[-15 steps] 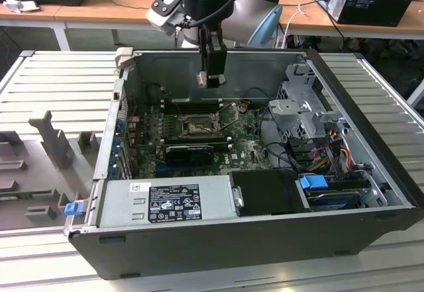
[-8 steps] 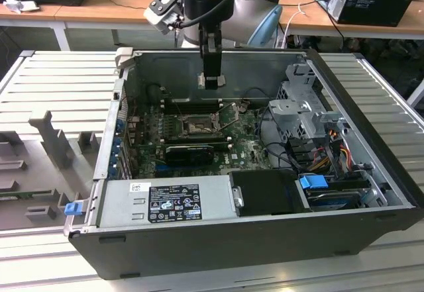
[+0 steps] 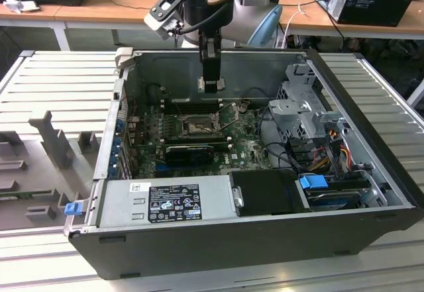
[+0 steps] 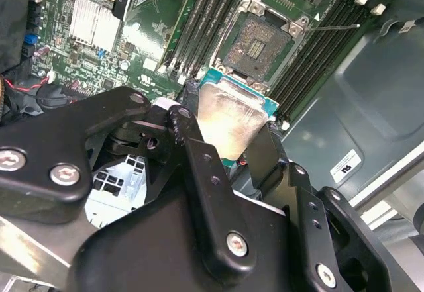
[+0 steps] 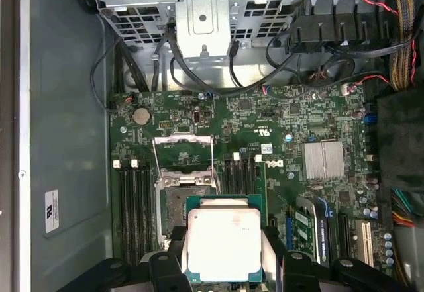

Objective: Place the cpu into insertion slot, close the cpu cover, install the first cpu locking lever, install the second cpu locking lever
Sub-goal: 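Place the cpu into insertion slot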

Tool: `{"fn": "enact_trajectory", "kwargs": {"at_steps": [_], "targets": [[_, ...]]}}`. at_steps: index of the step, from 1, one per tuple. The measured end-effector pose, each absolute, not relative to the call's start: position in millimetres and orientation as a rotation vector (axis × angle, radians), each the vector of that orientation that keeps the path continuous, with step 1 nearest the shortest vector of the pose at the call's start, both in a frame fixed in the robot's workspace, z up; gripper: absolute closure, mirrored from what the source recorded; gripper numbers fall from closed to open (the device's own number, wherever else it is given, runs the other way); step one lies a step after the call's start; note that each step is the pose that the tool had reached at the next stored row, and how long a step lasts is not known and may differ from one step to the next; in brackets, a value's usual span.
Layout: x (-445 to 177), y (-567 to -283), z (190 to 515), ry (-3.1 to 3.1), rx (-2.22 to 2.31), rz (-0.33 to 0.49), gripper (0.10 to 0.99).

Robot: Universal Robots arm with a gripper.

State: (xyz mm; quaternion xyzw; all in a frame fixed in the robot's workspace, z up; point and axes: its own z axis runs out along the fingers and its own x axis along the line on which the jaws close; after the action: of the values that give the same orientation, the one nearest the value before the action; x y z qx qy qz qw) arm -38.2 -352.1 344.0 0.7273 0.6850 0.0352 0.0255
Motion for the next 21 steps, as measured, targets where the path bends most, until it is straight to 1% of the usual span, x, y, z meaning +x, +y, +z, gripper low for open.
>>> {"fn": "enact_trajectory", "kwargs": {"at_steps": [21], "targets": [[-38.3, -352.1, 326.9, 2.124, 2.257, 0.108, 0.557]]}}
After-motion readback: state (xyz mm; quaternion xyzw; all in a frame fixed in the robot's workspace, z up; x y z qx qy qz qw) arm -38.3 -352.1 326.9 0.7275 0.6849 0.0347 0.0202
